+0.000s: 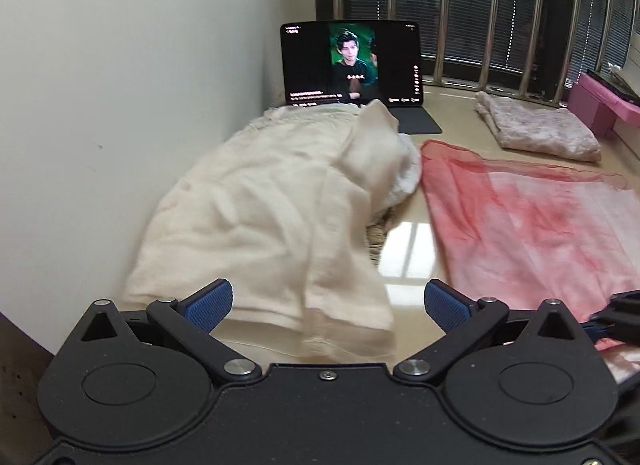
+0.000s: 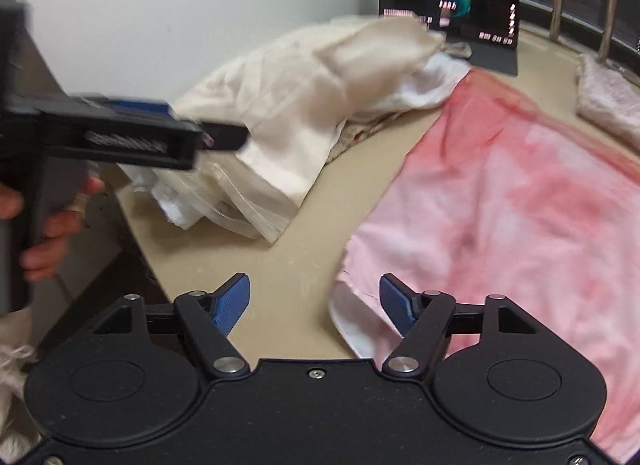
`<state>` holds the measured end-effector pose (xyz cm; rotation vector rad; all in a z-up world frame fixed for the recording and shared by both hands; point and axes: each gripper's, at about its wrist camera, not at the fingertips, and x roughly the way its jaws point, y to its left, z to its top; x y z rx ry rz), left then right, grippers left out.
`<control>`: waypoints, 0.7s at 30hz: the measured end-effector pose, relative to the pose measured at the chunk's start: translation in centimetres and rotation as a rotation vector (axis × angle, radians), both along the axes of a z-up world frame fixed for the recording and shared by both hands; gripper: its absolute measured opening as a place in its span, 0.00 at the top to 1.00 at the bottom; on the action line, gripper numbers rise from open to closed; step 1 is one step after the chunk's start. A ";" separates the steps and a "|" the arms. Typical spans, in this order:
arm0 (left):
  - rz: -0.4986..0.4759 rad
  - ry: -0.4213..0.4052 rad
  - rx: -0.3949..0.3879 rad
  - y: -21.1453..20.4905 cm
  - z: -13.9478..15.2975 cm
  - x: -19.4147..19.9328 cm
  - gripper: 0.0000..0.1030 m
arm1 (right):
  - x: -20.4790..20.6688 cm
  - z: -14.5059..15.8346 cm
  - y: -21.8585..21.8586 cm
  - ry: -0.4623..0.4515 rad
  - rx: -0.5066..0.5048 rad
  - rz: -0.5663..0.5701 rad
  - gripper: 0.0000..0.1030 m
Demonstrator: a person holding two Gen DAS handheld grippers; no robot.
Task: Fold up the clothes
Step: 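Grasp the skirt side edge with the right gripper while the left gripper grasps it nearby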
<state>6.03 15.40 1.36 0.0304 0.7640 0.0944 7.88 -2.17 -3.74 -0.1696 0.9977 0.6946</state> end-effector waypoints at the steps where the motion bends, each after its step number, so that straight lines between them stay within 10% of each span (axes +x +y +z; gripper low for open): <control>1: -0.003 -0.001 -0.002 0.2 0.1 0.0 0.00 | 0.2 -0.6 0.7 -0.007 -0.032 -0.012 0.38; 5: -0.030 0.014 -0.006 0.3 -0.1 0.3 0.00 | 1.3 -2.5 2.0 0.023 -0.098 -0.058 0.48; 10: -0.084 0.058 0.006 -0.7 -1.0 1.8 0.00 | 1.7 -3.8 1.7 0.039 -0.104 -0.121 0.92; 18: -0.165 0.268 -0.184 -3.7 -4.4 9.6 0.18 | 1.5 -2.9 -1.9 0.086 0.126 -0.267 0.94; 21: -0.153 0.399 -0.271 -5.1 -7.5 13.4 0.41 | 1.4 -2.5 -2.9 0.081 0.191 -0.300 0.94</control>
